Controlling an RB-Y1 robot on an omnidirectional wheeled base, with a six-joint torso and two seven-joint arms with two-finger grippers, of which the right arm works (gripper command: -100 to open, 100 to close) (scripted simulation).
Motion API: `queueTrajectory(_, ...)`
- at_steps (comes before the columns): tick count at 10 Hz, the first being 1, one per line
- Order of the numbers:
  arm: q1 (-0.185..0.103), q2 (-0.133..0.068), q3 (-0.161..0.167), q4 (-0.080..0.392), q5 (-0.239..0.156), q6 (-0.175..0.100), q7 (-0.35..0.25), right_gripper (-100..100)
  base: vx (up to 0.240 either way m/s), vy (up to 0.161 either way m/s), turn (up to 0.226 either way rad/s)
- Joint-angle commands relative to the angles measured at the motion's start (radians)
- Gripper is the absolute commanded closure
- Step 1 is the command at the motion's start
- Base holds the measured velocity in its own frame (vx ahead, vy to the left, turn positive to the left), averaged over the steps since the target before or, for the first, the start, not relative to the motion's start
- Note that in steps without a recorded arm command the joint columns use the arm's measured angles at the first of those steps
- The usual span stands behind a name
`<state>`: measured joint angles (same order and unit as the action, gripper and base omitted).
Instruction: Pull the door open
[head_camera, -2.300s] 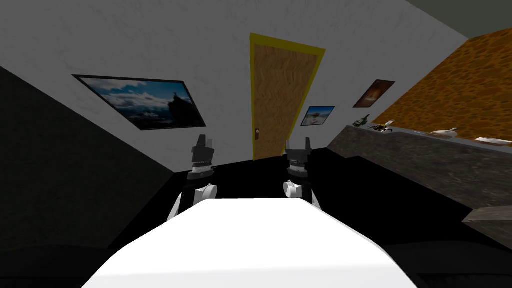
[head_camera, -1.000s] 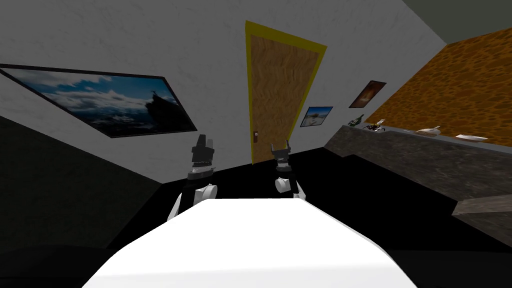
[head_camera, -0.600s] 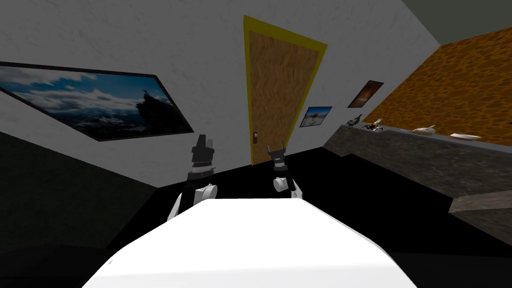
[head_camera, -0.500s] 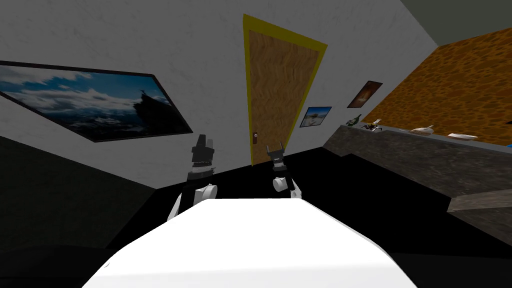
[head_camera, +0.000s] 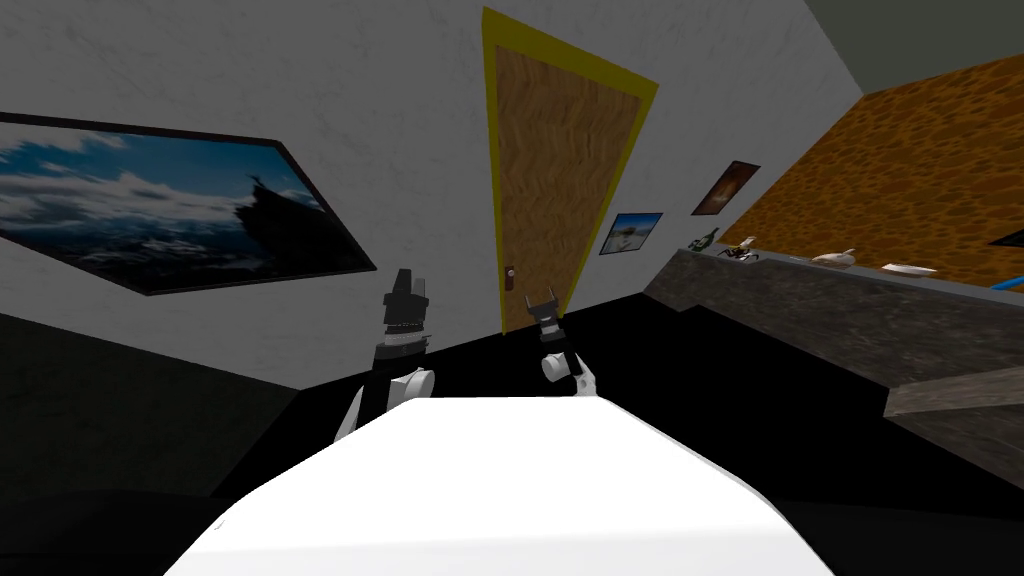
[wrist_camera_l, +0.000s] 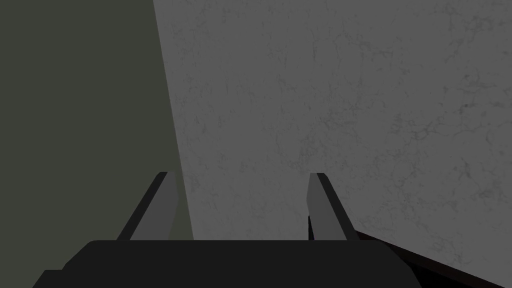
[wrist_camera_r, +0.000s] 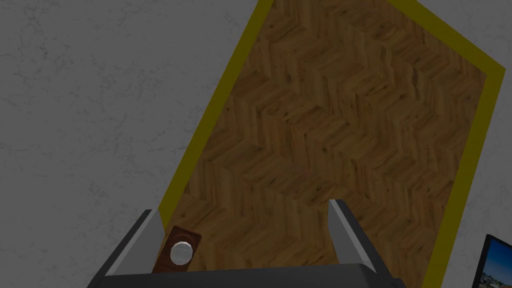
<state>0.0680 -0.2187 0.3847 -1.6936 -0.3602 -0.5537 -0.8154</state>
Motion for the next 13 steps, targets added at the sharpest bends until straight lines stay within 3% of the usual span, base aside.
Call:
queueTrajectory(1, -0.029, -0.012, 0.02, 0.041, -0.021, 0.005, -0.043, -100, 0.091, 0.047, -0.053)
queueTrajectory(2, -0.029, -0.012, 0.02, 0.041, -0.021, 0.005, -0.043, -100, 0.065, 0.025, -0.014)
queueTrajectory(13, -0.188, -0.086, 0.158, 0.284, -0.149, 0.032, -0.295, -100, 0.088, 0.039, -0.049)
